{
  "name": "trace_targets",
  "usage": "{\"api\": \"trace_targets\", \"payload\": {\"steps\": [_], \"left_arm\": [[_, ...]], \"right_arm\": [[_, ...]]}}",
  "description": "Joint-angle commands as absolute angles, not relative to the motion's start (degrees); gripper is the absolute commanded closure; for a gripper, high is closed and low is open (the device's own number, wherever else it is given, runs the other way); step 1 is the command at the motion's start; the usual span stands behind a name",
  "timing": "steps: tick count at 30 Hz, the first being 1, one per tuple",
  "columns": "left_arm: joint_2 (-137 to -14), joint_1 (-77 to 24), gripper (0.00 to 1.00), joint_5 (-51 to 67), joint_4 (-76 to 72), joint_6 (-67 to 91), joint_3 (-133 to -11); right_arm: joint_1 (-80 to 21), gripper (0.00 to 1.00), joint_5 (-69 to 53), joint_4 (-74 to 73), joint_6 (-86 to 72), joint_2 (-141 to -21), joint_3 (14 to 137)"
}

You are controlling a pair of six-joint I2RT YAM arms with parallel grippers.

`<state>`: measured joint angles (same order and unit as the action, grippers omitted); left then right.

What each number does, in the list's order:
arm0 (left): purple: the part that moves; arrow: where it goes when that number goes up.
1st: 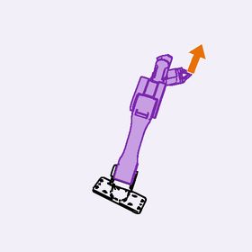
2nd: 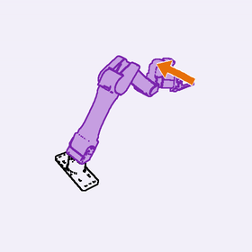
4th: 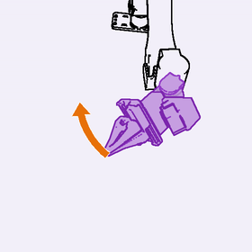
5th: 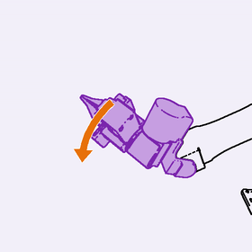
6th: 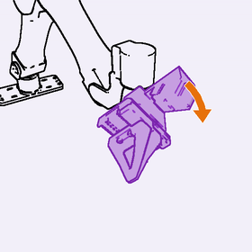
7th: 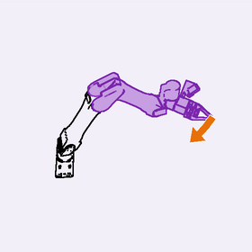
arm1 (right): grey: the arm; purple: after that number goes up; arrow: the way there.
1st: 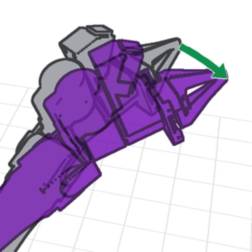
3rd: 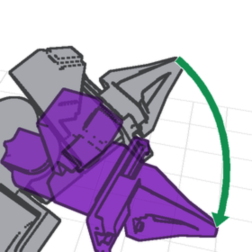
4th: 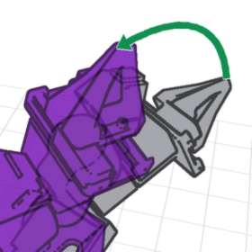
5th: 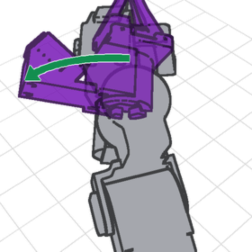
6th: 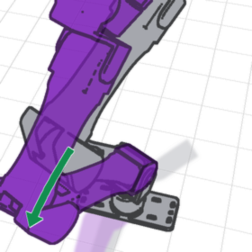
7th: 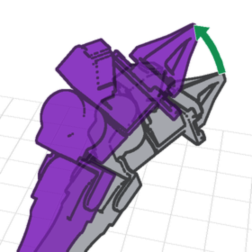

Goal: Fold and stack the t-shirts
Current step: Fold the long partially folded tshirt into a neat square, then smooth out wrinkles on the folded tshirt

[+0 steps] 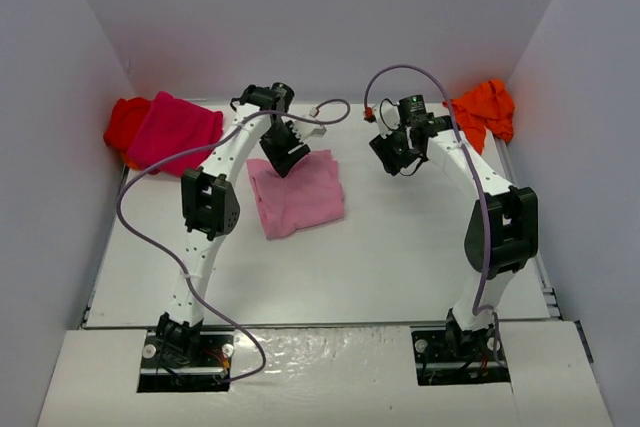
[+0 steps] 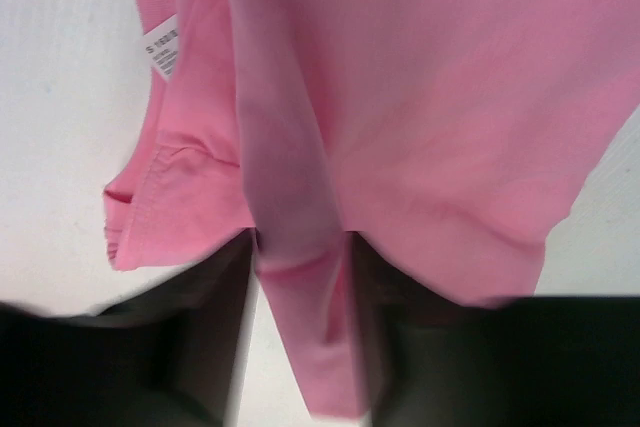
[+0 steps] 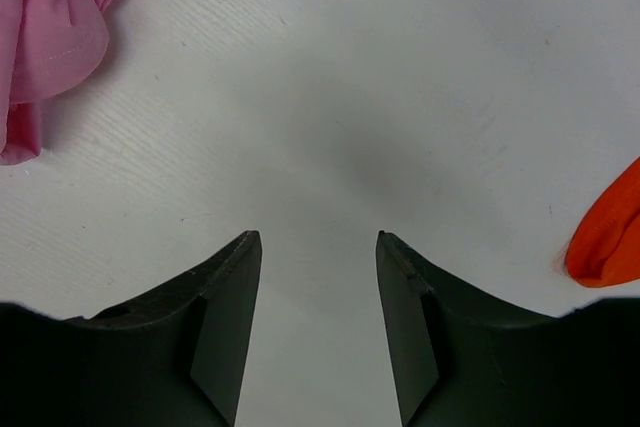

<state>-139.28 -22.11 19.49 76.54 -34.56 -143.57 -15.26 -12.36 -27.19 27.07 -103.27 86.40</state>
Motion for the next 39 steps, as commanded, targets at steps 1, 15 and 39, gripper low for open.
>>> {"api": "trace_targets", "payload": {"steps": [1,15,39], "left_arm": [[-133.84,-19.33,0.32,18.10,72.56,-29.49,-147.05],[-123.25,-16.67,0.29,20.84,70.38,-22.28,-135.38],[-139.84,-12.77,0.86,22.03,67.74,-21.08,-134.27]], "right_arm": [[-17.44,0.53,-14.87,-25.67,25.65,-104.87,90.63],[-27.84,0.57,-23.48,-29.54,23.87,-111.86,99.09],[-34.74,0.63,-15.26,-29.90,20.74,-132.75,112.81]]}}
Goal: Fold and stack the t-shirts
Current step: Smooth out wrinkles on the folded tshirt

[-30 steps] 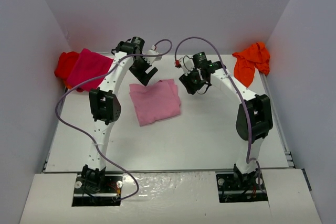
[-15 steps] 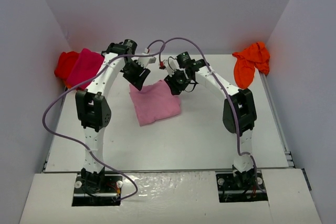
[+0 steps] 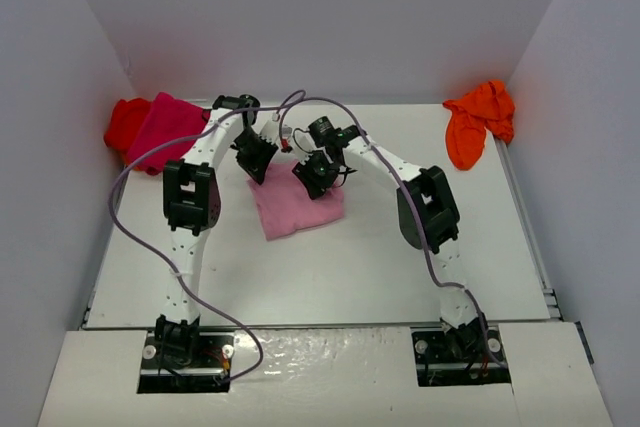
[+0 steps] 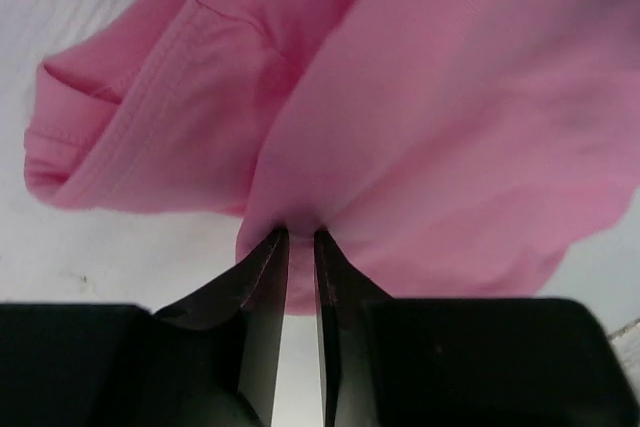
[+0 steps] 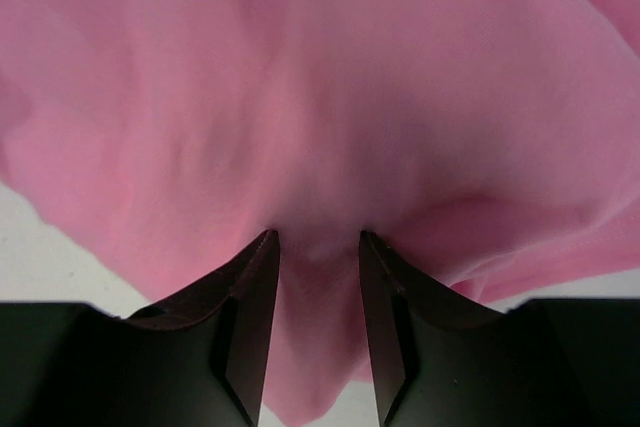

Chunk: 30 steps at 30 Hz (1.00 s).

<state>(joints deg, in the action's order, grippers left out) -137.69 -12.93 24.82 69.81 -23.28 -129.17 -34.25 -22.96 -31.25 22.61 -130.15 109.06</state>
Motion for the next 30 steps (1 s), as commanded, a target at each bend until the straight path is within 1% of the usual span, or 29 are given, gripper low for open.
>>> {"api": "trace_targets", "payload": {"steps": [1,2,3,4,6,7,8,10,13,18,21,23,27,30], "left_arm": [[-141.52,-12.56,0.79,20.50,66.54,-20.36,-135.12],[-142.74,-12.46,0.64,18.78,65.63,-19.15,-136.38],[-143.98,-12.31,0.52,17.45,64.67,-17.89,-137.88],[-144.92,-12.04,0.45,16.89,63.40,-16.55,-139.37],[-144.93,-11.27,0.43,15.99,61.00,-13.94,-139.74],[-144.27,-10.73,0.37,15.77,58.26,-12.86,-139.14],[-143.10,-10.15,0.33,15.30,55.77,-11.66,-138.43],[-140.47,-9.32,0.30,14.80,51.12,-10.06,-136.83],[-136.77,-8.60,0.26,15.35,49.37,-9.02,-136.13],[-131.57,-7.94,0.25,17.25,50.71,-7.98,-136.93],[-127.53,-6.82,0.24,21.78,52.24,-5.73,-135.03],[-125.19,-5.82,0.17,25.17,53.42,-3.21,-131.55],[-123.33,-4.68,0.16,31.02,58.80,-0.97,-126.31],[-123.53,-4.59,0.16,37.00,60.30,-0.11,-118.39]], "right_arm": [[-34.81,0.59,-13.15,-29.12,20.15,-133.19,113.20],[-34.86,0.58,-9.06,-28.41,19.44,-133.65,113.26],[-34.89,0.57,-6.05,-27.64,18.93,-134.09,113.29],[-34.88,0.56,-4.86,-26.93,18.79,-134.41,113.35],[-34.87,0.54,-2.92,-26.63,18.72,-134.63,113.91],[-34.84,0.53,-2.49,-26.63,18.89,-134.43,114.54],[-34.84,0.53,-2.21,-26.67,19.02,-134.03,115.18],[-34.81,0.52,-1.19,-26.65,19.40,-133.39,116.10],[-34.78,0.51,-0.18,-26.81,19.97,-132.20,117.50],[-34.74,0.50,-0.18,-26.89,19.88,-128.30,117.83],[-34.65,0.50,-0.18,-26.89,19.78,-124.70,116.68],[-34.11,0.50,1.55,-26.81,20.29,-121.09,115.25],[-31.42,0.49,2.20,-26.74,20.65,-116.90,112.53],[-28.02,0.49,1.29,-26.61,20.68,-112.66,110.66]]}}
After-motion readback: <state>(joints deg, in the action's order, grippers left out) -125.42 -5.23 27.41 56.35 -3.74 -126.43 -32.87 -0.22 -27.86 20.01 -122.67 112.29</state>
